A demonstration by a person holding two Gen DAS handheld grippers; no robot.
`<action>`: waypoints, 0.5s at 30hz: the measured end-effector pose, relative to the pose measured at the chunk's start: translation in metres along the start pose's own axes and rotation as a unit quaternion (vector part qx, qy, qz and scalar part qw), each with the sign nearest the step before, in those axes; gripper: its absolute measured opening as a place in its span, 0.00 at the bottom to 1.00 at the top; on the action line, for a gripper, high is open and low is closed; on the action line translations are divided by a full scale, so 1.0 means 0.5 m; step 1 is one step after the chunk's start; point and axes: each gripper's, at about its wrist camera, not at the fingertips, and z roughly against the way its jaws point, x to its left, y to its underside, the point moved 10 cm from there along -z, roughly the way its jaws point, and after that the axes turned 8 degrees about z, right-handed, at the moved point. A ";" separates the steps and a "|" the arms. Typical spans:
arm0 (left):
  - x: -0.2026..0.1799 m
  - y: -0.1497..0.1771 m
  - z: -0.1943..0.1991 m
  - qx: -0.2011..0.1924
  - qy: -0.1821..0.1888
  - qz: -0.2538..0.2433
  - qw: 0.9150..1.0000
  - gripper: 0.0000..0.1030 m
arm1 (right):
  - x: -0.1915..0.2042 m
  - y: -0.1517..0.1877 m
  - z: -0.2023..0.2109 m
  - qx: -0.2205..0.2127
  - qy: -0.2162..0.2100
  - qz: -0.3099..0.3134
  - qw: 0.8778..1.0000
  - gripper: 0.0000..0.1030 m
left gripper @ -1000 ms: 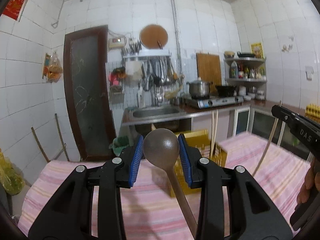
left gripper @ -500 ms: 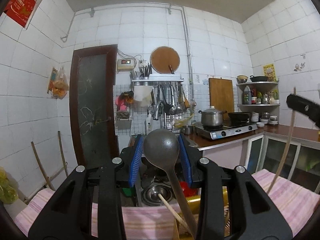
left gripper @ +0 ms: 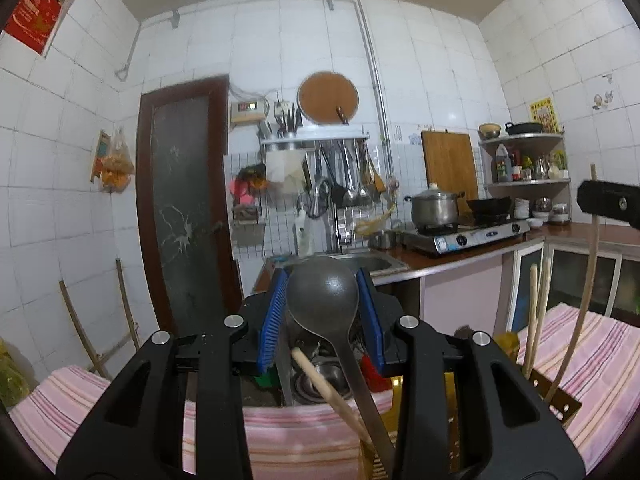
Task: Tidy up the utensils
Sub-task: 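Lower the spoon and chopstick into the yellow holder and open both grippers, then withdraw both open grippers from the holder back toward the cloth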
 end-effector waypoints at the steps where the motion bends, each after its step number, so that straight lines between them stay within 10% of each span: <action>1: 0.001 0.006 -0.002 0.006 -0.001 0.000 1.000 0.34 | -0.003 0.007 -0.004 0.007 0.000 -0.002 1.000 0.06; 6: 0.014 -0.002 0.019 0.023 0.001 0.007 1.000 0.64 | -0.017 0.042 -0.031 0.073 0.005 -0.002 0.997 0.08; 9: 0.026 -0.030 0.059 0.036 0.011 0.019 0.999 0.72 | -0.038 0.042 -0.023 0.090 0.015 -0.012 0.996 0.63; 15: 0.094 -0.078 0.187 0.060 -0.005 0.035 0.998 0.95 | -0.073 0.059 0.054 0.128 0.035 -0.021 0.991 0.71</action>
